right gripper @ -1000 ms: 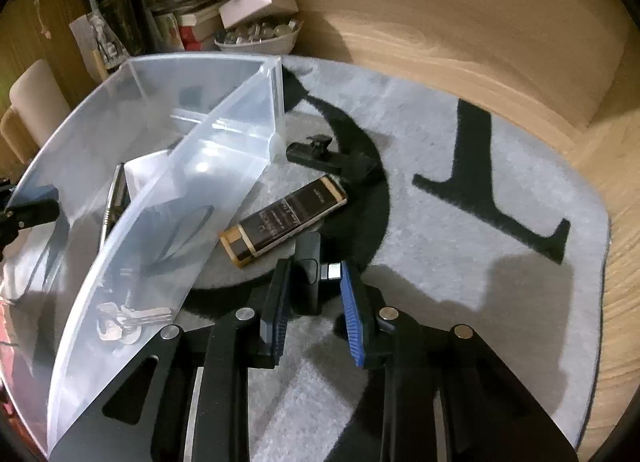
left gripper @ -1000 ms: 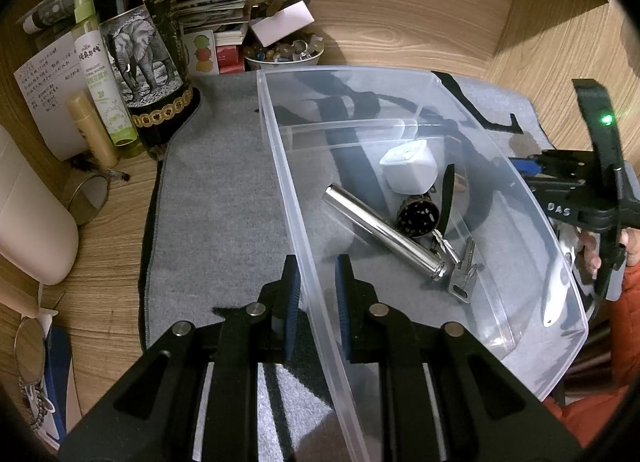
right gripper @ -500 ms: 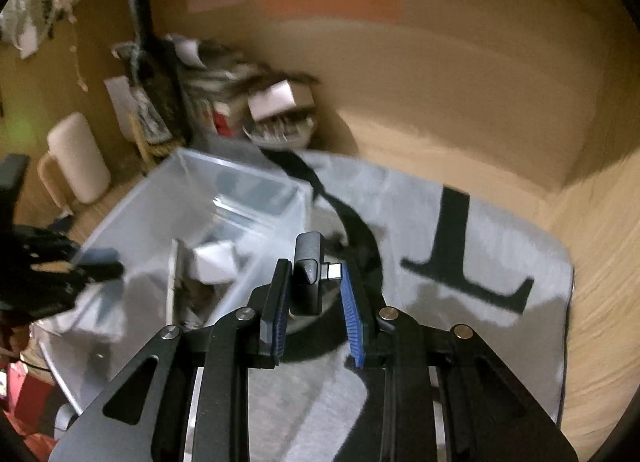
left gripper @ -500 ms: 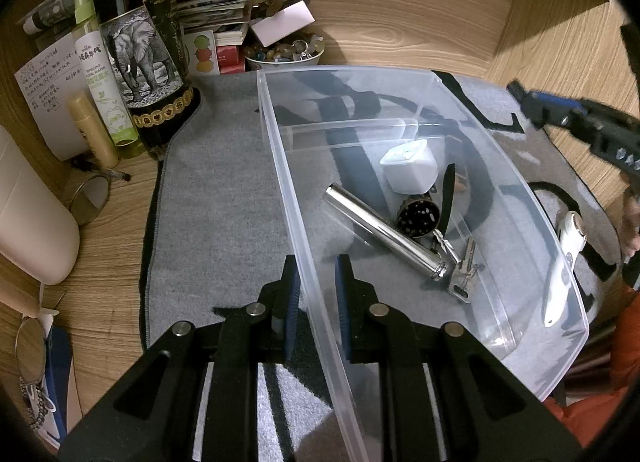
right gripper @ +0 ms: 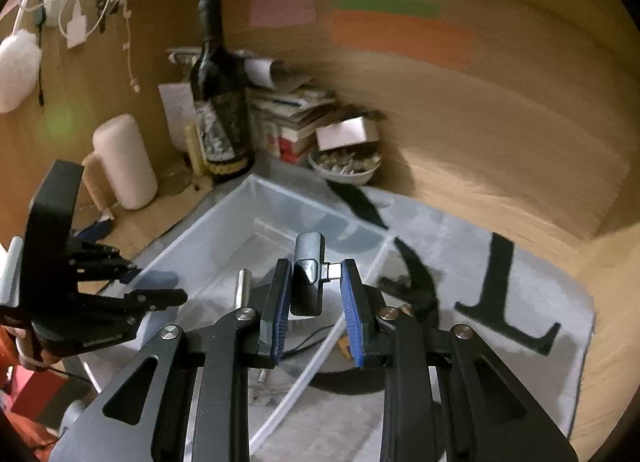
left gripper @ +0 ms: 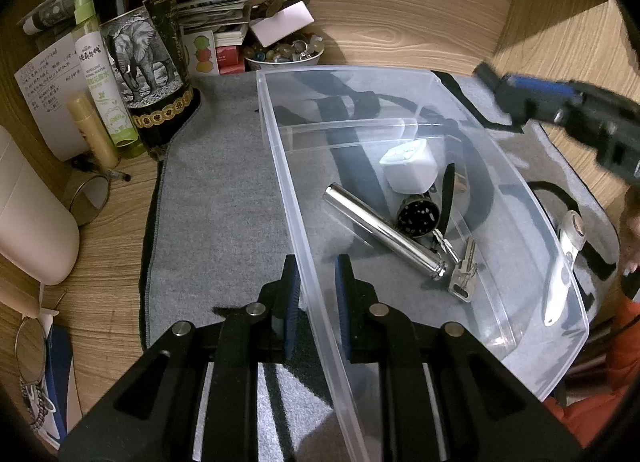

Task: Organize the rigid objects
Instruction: 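Grasp a small black item with the right gripper and release it in the box, then move the right gripper back to the black-and-gold lighter on the rug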

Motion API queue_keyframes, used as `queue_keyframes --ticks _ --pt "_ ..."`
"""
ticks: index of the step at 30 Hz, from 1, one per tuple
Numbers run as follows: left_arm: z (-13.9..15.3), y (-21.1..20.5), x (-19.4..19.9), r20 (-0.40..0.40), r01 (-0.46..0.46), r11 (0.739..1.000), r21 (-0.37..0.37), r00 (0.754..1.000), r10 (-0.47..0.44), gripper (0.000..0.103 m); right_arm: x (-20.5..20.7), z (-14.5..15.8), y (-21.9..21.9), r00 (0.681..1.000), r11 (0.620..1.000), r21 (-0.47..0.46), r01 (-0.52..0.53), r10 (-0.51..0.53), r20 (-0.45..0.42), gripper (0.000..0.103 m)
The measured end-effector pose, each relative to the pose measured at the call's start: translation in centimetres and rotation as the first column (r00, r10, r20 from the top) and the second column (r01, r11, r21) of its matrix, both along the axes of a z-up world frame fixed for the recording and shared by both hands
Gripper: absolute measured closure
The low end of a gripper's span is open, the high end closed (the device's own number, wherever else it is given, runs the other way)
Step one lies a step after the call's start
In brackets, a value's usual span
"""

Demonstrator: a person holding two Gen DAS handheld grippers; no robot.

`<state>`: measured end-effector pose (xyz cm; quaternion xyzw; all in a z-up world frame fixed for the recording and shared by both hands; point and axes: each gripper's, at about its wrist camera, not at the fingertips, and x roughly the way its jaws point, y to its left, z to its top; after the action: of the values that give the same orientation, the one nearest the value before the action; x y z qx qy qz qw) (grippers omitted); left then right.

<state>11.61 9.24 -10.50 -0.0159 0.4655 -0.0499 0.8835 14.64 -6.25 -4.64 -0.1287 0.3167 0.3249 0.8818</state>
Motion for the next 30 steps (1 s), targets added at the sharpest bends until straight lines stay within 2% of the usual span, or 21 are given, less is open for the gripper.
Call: queue_keyframes --ticks 6,13,18,20,30 --pt "0.0 -0.1 0.0 0.001 0.000 1.000 -0.001 1.000 0.000 0.087 -0.2 -3.0 1.5 0.997 0.997 -0.068 -0.040 0.035 -0.071 0.080" --pt "0.0 -0.1 0.0 0.000 0.001 1.000 0.000 1.000 -0.001 0.087 -0.4 -4.7 2.3 0.991 0.992 -0.107 -0.069 0.056 -0.118 0.080" --pt "0.0 -0.1 0.0 0.001 0.000 1.000 -0.001 1.000 0.000 0.087 -0.5 -4.6 2.5 0.991 0.990 -0.119 -0.071 0.057 -0.118 0.078" --pt "0.0 -0.1 0.0 0.001 0.000 1.000 0.000 1.000 0.000 0.087 -0.5 -4.4 2.4 0.992 0.991 -0.116 -0.066 0.053 -0.112 0.068" --pt "0.1 -0.1 0.1 0.002 0.000 1.000 0.001 1.000 0.000 0.087 -0.4 -1.8 0.9 0.999 0.997 -0.069 -0.015 0.012 -0.044 0.062"
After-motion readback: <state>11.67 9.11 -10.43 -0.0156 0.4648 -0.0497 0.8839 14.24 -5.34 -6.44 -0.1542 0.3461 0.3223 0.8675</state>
